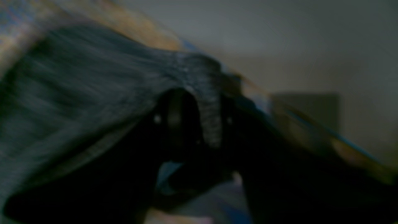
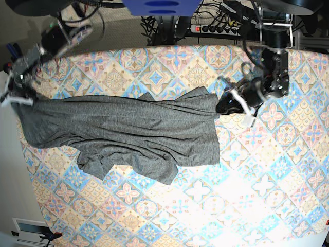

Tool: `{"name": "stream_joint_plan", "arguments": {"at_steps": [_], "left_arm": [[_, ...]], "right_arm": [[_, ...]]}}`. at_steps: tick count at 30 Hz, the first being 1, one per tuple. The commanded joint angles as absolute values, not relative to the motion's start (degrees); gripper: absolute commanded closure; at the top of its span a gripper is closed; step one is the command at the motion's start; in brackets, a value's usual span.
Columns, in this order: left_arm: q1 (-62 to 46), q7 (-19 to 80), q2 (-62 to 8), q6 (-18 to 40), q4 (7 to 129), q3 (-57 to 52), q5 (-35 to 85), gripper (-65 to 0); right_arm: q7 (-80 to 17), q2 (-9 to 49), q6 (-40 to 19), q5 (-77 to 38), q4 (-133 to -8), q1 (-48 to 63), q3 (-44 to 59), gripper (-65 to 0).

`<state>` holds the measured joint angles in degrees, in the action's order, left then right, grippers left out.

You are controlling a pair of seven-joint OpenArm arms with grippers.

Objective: Layout the t-shirt on the table in an organized manner, then fold the t-shirt properly

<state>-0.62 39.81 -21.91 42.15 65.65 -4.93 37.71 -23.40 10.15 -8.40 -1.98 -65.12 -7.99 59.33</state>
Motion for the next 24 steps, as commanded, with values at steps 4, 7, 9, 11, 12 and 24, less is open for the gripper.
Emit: {"name": "stream_joint_plan", "arguments": {"at_steps": [4, 7, 9, 11, 12, 24], "left_arm": [[-2.51, 45.67, -23.96, 40.0, 74.51, -4.53, 31.69, -9.6], [-2.59, 45.93, -24.04, 40.0, 80.92, -4.53, 31.43, -9.7], [-2.51, 46.02, -24.92, 40.0, 83.65, -4.53, 30.9, -9.7], [-2.42, 46.02, -25.19, 40.0, 85.49, -4.53, 30.11, -9.7], [-2.42, 46.02, -25.36, 40.0, 86.46, -4.53, 29.93, -9.7], [1.71, 45.67, -21.93, 40.0, 88.04, -5.76, 30.02, -20.1]], "right_arm": [[-21.05, 11.65, -8.48, -2.51, -77.85, -7.69, 59.3, -23.7], [-21.23, 8.92, -8.48, -2.51, -84.7, -6.46, 59.3, -24.3], [-21.58, 6.55, -8.48, -2.51, -87.87, -5.49, 59.3, -24.3], [-21.58, 5.85, -8.48, -2.51, -90.77, -5.32, 58.51, -24.3], [-21.58, 5.67, -8.48, -2.51, -91.74, -5.23, 57.36, -24.3], [-21.49, 5.58, -8.48, -2.51, -95.96, -0.4, 42.15, -24.3]]}}
